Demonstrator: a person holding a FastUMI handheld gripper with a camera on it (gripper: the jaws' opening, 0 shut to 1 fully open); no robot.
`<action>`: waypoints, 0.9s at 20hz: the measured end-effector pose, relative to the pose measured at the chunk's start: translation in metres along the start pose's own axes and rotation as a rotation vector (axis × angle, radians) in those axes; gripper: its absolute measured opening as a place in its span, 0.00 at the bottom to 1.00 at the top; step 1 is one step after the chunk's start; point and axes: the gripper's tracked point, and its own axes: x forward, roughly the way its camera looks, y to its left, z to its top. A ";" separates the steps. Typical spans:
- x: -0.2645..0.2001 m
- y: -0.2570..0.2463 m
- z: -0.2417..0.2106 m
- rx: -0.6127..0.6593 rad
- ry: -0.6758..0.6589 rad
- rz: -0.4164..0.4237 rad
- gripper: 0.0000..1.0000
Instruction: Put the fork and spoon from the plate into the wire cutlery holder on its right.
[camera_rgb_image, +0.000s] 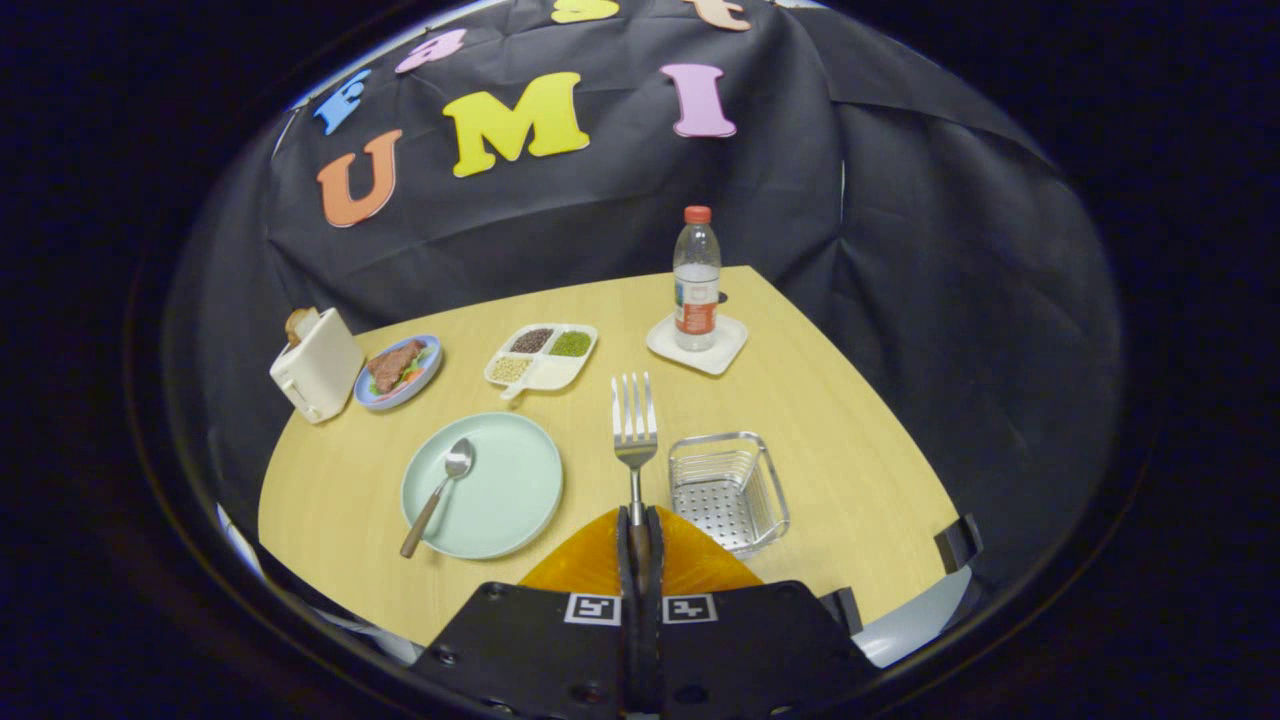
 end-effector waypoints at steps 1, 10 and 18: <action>-0.002 -0.008 0.000 0.006 -0.002 -0.006 0.00; -0.008 -0.044 -0.018 0.069 0.030 -0.004 0.01; -0.019 -0.041 -0.004 0.053 -0.045 0.013 0.08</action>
